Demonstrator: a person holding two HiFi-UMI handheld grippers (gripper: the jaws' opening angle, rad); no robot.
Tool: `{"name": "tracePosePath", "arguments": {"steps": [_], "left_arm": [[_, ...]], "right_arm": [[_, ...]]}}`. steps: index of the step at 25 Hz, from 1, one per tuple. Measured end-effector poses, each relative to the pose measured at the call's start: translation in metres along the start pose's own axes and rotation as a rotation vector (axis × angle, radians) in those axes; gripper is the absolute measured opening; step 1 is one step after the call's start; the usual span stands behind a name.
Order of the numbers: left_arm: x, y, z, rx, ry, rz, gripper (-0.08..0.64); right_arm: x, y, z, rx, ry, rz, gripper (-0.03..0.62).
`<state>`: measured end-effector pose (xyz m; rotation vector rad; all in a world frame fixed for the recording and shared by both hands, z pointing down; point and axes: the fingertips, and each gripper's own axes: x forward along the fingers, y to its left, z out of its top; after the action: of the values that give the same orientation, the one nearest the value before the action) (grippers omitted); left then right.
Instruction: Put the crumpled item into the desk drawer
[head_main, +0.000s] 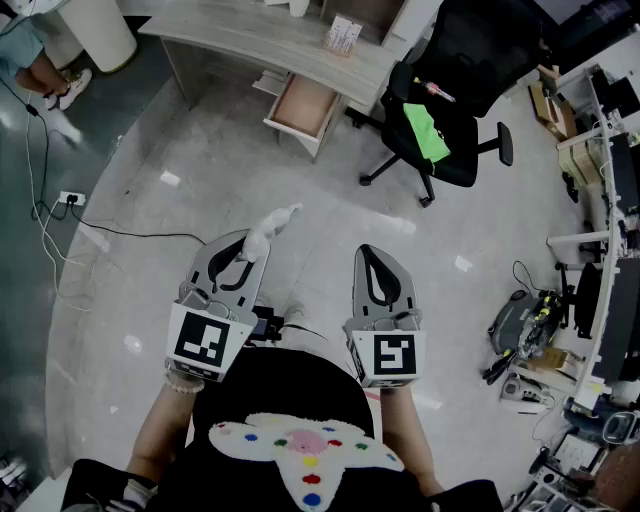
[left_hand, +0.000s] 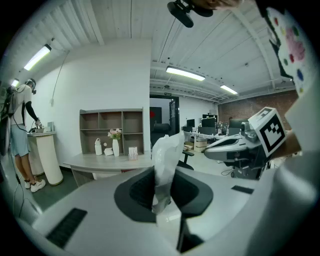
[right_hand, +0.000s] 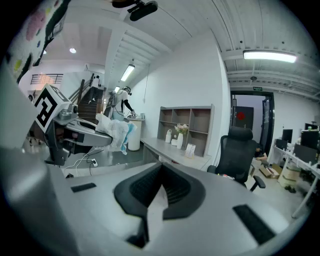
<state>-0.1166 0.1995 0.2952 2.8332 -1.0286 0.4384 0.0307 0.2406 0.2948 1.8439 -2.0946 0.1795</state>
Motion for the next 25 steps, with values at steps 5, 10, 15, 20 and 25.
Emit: {"name": "tracePosePath", "arguments": {"steps": [5, 10, 15, 20, 25], "left_arm": [[0.003, 0.001, 0.01, 0.011, -0.022, 0.003, 0.06], [0.003, -0.004, 0.009, 0.006, -0.012, 0.016, 0.06], [0.004, -0.013, 0.008, 0.007, -0.008, 0.029, 0.06], [0.001, -0.02, 0.004, 0.0, 0.007, 0.059, 0.06], [-0.002, -0.028, 0.005, 0.004, 0.004, 0.098, 0.06]], "right_arm": [[0.002, 0.002, -0.002, -0.003, -0.017, 0.018, 0.002], [0.0, 0.003, 0.003, -0.026, -0.055, 0.04, 0.002], [-0.006, -0.006, -0.004, -0.038, -0.036, 0.032, 0.002], [-0.013, -0.007, -0.008, 0.025, -0.062, 0.074, 0.002], [-0.023, -0.012, -0.013, 0.02, -0.072, 0.092, 0.003]]}}
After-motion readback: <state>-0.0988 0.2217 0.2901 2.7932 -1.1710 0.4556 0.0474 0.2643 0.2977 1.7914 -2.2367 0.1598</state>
